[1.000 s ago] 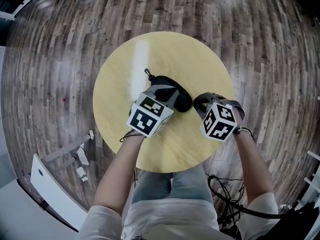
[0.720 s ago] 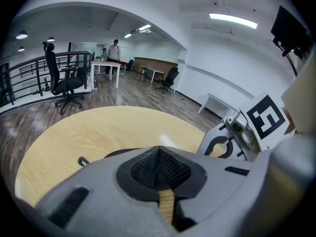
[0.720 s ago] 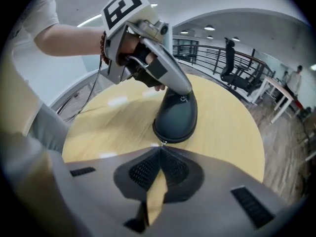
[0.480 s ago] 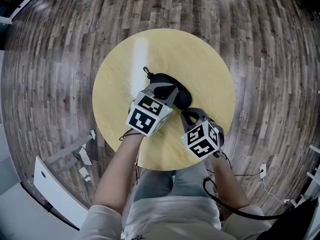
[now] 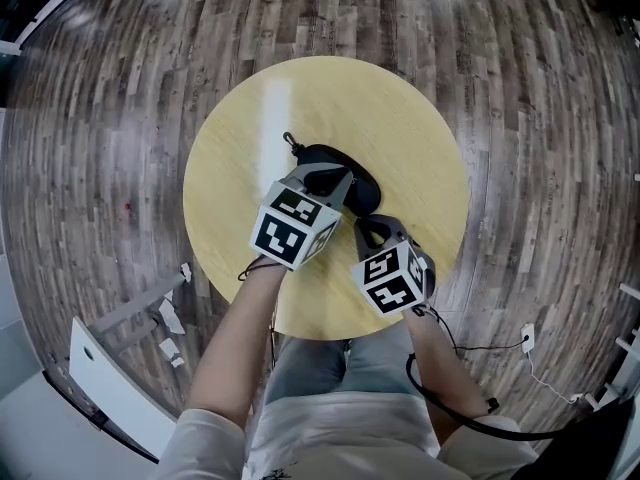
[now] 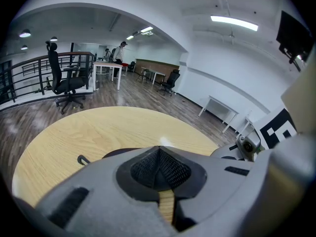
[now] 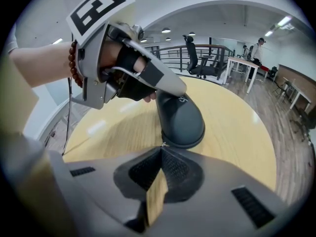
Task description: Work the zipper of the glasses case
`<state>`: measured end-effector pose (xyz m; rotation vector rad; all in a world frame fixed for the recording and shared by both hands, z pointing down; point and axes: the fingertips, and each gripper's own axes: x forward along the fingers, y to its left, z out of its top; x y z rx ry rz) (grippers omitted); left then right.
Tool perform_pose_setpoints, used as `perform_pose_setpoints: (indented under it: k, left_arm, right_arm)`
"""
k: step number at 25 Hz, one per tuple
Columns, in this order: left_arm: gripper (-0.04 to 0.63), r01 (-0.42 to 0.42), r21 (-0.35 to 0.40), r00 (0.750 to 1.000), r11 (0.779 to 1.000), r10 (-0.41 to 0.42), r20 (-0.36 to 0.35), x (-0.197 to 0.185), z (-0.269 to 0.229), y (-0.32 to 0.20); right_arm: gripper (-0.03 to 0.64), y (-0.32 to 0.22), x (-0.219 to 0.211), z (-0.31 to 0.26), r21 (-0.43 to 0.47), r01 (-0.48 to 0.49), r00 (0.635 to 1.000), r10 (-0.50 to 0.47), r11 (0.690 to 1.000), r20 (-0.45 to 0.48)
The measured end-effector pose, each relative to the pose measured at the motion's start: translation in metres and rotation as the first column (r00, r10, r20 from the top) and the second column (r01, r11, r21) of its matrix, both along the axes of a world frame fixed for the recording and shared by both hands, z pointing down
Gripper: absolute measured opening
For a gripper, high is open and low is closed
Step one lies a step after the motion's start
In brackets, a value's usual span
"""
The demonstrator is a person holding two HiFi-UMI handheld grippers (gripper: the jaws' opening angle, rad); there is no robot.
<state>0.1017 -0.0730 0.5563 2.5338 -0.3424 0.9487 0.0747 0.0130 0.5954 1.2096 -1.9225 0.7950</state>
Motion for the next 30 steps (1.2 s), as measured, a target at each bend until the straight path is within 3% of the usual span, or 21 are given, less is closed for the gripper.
perform_pose_setpoints:
  k: [5,8,11,14,18,21,24,27,30]
  left_arm:
    - [0.006,-0.015,0.0,1.0,1.0,0.015,-0.001,0.001,0.0,0.001]
    - [0.008,-0.019,0.01,1.0,1.0,0.019,0.0,0.001,0.001,0.001]
    - [0.008,-0.037,0.012,0.999,0.999,0.037,-0.014,0.001,0.0,0.0]
    - [0.008,-0.017,0.0,0.997,1.0,0.017,-0.071,-0.001,-0.013,-0.002]
    - [0.008,0.096,0.067,0.977,0.993,-0.081,-0.197,-0.026,-0.087,0.015]
    - [0.008,0.207,0.114,0.945,0.972,-0.168,-0.28,-0.064,-0.156,0.051]
    - [0.006,0.323,0.1,0.898,0.941,-0.272,-0.347,-0.1,-0.209,0.088]
    - [0.006,0.438,0.142,0.857,0.888,-0.365,-0.363,-0.136,-0.241,0.101]
    - [0.006,0.527,0.179,0.818,0.831,-0.44,-0.37,-0.17,-0.253,0.098]
  right_arm:
    - [0.0,0.005,0.005,0.002,0.042,-0.03,0.998,0.032,0.999,-0.051]
    - [0.035,0.018,0.014,0.006,0.027,-0.031,0.999,0.032,0.999,-0.023]
    - [0.039,0.027,0.029,-0.005,0.076,-0.063,0.998,0.065,0.995,-0.023]
    - [0.038,0.031,0.039,-0.039,0.172,-0.076,0.997,0.081,0.982,-0.018]
    - [0.037,0.04,0.04,-0.117,0.282,-0.142,0.987,0.115,0.949,0.11]
    - [0.029,0.038,0.027,-0.187,0.352,-0.172,0.972,0.101,0.92,0.212]
    - [0.016,0.036,0.003,-0.24,0.416,-0.159,0.968,0.059,0.895,0.243]
    - [0.003,0.029,-0.028,-0.274,0.453,-0.174,0.953,0.033,0.874,0.302]
    - [0.003,0.019,-0.058,-0.288,0.437,-0.211,0.926,0.035,0.874,0.376]
